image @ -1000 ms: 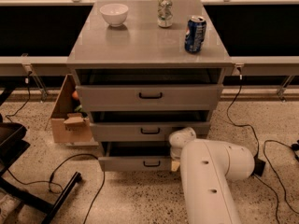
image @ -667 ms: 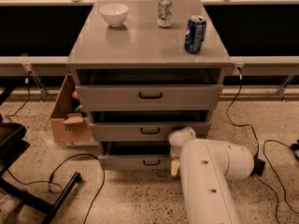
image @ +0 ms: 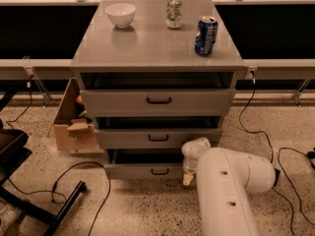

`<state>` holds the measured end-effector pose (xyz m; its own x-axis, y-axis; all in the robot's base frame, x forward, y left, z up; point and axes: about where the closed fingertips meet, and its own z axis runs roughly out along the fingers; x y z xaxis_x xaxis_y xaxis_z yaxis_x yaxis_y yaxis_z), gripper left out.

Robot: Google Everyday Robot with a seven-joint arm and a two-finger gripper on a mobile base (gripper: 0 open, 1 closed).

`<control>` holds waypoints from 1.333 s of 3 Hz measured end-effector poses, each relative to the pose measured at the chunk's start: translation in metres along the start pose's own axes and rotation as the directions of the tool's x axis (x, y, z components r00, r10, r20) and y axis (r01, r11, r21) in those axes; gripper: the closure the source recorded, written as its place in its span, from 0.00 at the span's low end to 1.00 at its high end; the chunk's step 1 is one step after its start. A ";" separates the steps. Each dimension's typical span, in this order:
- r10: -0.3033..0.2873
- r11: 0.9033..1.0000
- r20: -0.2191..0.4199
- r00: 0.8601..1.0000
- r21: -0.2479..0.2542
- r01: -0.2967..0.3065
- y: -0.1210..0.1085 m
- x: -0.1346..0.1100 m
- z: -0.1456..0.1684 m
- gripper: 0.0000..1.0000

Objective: Open bottom drawer

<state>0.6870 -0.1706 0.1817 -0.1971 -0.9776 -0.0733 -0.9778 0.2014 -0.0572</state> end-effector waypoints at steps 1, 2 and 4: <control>0.005 0.997 -0.041 0.999 -0.078 -0.008 0.047 0.019 -0.011 0.64; 0.005 0.997 -0.041 0.999 -0.078 -0.008 0.047 0.019 -0.013 0.87; 0.028 0.994 -0.069 0.997 -0.106 -0.035 0.078 0.032 -0.020 1.00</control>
Offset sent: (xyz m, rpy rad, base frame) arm -0.1928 -0.0181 0.0413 -0.1189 0.2712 0.0285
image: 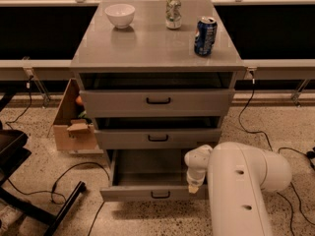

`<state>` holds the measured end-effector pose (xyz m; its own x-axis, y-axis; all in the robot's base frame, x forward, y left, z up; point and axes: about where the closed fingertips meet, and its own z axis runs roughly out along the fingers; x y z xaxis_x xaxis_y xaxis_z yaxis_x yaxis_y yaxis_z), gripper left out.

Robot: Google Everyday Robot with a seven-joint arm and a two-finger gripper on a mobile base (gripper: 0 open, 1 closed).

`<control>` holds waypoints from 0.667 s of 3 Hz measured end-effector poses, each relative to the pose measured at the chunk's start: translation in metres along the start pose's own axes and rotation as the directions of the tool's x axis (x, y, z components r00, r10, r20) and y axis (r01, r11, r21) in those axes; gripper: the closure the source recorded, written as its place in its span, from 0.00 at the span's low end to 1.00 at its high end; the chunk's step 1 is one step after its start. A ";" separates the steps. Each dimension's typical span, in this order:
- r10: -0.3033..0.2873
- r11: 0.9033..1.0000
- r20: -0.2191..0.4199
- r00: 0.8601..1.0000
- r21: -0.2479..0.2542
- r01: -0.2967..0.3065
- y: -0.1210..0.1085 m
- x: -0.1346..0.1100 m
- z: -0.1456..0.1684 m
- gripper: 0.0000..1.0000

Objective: Open bottom drawer

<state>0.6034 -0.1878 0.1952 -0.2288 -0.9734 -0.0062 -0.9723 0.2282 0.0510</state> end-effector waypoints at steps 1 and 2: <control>0.017 1.000 -0.011 1.000 -0.006 -0.017 0.008 0.005 -0.001 1.00; 0.029 1.000 -0.020 0.999 -0.009 -0.029 0.014 0.009 -0.001 1.00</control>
Offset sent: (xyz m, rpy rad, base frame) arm -0.2026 -0.0810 0.0810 -0.2511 0.1758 -0.3238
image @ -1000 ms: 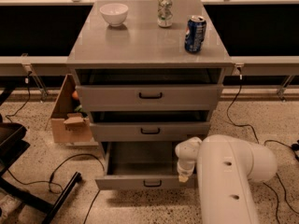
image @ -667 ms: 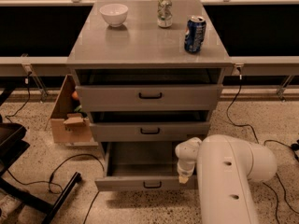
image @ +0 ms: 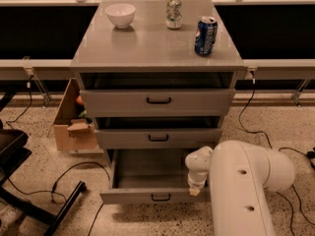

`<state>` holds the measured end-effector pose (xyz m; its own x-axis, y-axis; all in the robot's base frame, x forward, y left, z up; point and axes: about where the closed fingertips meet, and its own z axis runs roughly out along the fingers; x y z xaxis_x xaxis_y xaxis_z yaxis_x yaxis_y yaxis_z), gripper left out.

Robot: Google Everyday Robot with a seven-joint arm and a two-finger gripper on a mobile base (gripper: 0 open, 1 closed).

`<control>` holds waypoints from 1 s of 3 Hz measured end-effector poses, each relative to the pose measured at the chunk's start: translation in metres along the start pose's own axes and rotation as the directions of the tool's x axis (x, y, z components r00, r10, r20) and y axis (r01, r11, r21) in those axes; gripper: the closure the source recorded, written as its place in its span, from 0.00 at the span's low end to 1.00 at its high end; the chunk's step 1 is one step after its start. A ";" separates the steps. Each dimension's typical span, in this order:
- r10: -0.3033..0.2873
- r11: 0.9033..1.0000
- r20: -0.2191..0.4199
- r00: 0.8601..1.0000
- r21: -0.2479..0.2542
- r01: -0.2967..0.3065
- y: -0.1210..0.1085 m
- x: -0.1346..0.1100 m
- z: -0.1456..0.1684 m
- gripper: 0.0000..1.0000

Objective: Open bottom drawer

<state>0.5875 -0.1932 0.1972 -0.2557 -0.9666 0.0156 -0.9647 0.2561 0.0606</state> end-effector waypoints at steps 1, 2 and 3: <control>0.011 1.000 -0.010 1.000 -0.005 -0.011 0.006 0.004 -0.001 1.00; 0.021 1.000 -0.019 1.000 -0.010 -0.021 0.011 0.006 -0.002 0.84; 0.021 1.000 -0.019 1.000 -0.010 -0.021 0.011 0.006 -0.002 0.53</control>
Offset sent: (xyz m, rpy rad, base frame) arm -0.1402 -0.0613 0.0804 -0.1696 0.1587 -0.2157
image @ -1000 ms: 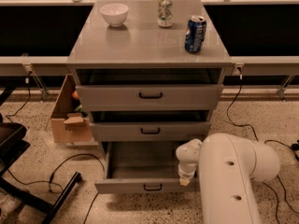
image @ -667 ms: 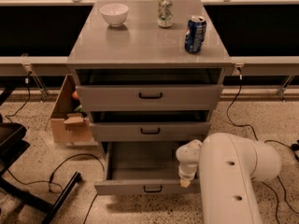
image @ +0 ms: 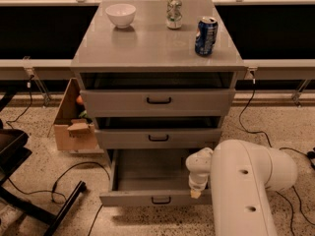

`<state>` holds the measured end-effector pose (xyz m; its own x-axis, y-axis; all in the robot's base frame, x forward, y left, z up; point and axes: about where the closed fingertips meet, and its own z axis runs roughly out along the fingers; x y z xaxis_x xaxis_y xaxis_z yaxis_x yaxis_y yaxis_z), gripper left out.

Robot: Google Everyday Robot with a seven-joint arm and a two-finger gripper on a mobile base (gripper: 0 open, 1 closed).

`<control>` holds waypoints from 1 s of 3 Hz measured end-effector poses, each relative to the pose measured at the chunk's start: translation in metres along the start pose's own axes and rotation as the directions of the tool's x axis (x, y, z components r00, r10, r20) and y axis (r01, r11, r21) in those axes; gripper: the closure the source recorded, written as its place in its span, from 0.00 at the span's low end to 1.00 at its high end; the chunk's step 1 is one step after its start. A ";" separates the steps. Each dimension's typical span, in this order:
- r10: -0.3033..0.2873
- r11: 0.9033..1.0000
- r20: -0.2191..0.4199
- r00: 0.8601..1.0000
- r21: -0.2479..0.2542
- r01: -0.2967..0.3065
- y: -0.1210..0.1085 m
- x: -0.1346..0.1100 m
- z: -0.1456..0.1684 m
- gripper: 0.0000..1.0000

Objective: Open bottom drawer

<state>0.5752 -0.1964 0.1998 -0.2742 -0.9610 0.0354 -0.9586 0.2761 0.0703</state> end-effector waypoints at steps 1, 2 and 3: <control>0.000 1.000 0.000 1.000 0.000 0.000 0.000 0.000 0.000 0.30; 0.000 1.000 0.000 1.000 0.000 0.000 0.000 0.000 0.000 0.01; -0.002 1.000 0.005 1.000 -0.010 0.002 0.004 0.001 0.005 0.00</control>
Offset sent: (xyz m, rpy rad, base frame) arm 0.0000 0.0000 0.0000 0.0000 0.0000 0.0000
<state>0.5704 -0.1967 0.1954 -0.2728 -0.9616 0.0306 -0.9583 0.2744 0.0802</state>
